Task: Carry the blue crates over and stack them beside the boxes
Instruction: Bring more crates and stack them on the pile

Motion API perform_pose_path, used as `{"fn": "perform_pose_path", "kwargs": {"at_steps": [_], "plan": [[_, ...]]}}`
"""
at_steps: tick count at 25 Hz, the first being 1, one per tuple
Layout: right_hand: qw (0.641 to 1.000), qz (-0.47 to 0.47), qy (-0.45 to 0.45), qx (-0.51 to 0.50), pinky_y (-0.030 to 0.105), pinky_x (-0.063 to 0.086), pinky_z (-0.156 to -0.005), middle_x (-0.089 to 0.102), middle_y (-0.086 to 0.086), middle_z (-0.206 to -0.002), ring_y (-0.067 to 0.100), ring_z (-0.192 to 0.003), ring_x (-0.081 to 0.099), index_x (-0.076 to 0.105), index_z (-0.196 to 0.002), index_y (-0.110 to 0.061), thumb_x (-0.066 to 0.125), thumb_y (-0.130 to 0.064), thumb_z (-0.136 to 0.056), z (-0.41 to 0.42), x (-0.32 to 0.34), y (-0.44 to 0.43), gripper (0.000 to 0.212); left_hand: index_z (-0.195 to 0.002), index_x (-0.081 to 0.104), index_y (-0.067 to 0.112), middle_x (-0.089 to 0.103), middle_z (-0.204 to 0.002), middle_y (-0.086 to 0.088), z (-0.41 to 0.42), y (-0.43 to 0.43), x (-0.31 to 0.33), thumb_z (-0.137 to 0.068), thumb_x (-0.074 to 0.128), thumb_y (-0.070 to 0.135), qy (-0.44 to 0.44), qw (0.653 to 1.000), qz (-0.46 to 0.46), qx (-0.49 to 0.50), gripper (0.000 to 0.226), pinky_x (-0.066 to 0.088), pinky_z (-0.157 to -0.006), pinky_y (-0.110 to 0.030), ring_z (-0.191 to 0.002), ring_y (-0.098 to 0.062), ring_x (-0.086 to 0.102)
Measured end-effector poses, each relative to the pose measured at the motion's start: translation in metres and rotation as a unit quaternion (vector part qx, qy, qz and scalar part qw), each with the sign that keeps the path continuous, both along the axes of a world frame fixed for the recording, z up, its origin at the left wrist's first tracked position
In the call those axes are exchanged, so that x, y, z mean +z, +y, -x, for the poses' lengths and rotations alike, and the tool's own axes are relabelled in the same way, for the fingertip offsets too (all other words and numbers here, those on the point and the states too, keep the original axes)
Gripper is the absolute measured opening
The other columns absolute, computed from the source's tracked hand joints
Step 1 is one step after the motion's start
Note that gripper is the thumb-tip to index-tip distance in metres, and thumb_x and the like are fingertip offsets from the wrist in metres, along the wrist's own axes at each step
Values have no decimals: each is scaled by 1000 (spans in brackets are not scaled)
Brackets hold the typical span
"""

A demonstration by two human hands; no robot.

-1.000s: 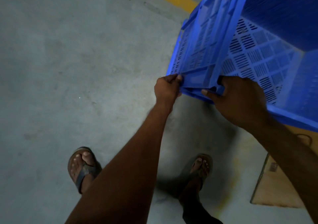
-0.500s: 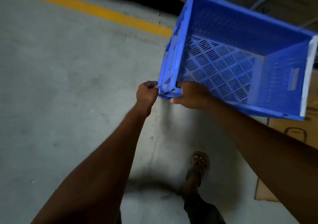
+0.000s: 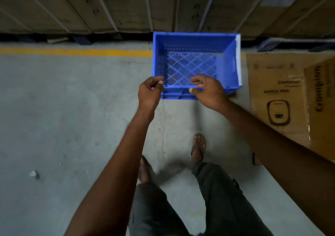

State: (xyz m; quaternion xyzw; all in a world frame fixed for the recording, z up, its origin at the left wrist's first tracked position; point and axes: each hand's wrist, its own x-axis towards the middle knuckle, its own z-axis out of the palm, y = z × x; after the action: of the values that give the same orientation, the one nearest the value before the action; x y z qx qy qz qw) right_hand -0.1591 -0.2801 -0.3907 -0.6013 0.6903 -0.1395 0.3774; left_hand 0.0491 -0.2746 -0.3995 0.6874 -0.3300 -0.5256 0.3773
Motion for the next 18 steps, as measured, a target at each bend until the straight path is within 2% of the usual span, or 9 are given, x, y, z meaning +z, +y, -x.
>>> {"fn": "perform_pose_path", "kwargs": {"at_steps": [2,4,6,8,11,14,18], "plan": [[1000,14,-1,-15,32,53,-95,72,-1,-111,12,-97,67,67,-118,-18,73,-21,-86,20,54,43,32,-109,72,13,71,-91,0,17,32,53,-93,65,14,-23,998,32,-45,18,54,-71,-24,-81,-18,67],[999,45,21,-12,35,54,-94,73,-2,-108,13,-96,68,68,-116,-20,72,-23,-86,32,104,86,31,-113,70,22,73,-100,6,32,63,99,-91,67,23,-119,978,93,-147,22,56,-82,-30,-87,-16,69],[992,103,66,-16,32,54,-90,73,-4,-108,14,-99,68,68,-115,-24,70,-27,-85,41,150,144,30,-124,64,26,70,-116,8,42,110,142,-93,65,31,-242,908,191,-282,31,52,-85,-27,-97,-11,68],[977,166,123,-56,31,54,-87,72,-7,-110,15,-100,66,67,-117,-27,67,-33,-85,43,186,204,32,-131,59,28,67,-124,6,47,152,180,-94,61,38,-318,818,286,-384,38,51,-88,-33,-110,-17,64],[950,234,160,-131,34,53,-88,71,-6,-109,19,-101,65,67,-117,-25,64,-38,-89,33,230,308,31,-133,57,26,65,-125,0,51,217,230,-92,56,44,-395,719,362,-443,45,49,-89,-40,-113,-27,60],[917,286,186,-207,34,51,-88,71,-5,-107,20,-99,64,69,-115,-21,64,-38,-93,31,256,415,28,-130,59,26,65,-122,2,66,283,268,-92,55,45,-408,640,440,-480,42,45,-87,-40,-110,-26,58],[872,255,159,-386,34,54,-82,70,-14,-101,6,-92,64,68,-114,-29,64,-47,-92,29,268,554,29,-133,56,28,63,-127,5,106,375,287,-96,51,46,-370,544,509,-555,42,46,-91,-42,-115,-23,57]]}}
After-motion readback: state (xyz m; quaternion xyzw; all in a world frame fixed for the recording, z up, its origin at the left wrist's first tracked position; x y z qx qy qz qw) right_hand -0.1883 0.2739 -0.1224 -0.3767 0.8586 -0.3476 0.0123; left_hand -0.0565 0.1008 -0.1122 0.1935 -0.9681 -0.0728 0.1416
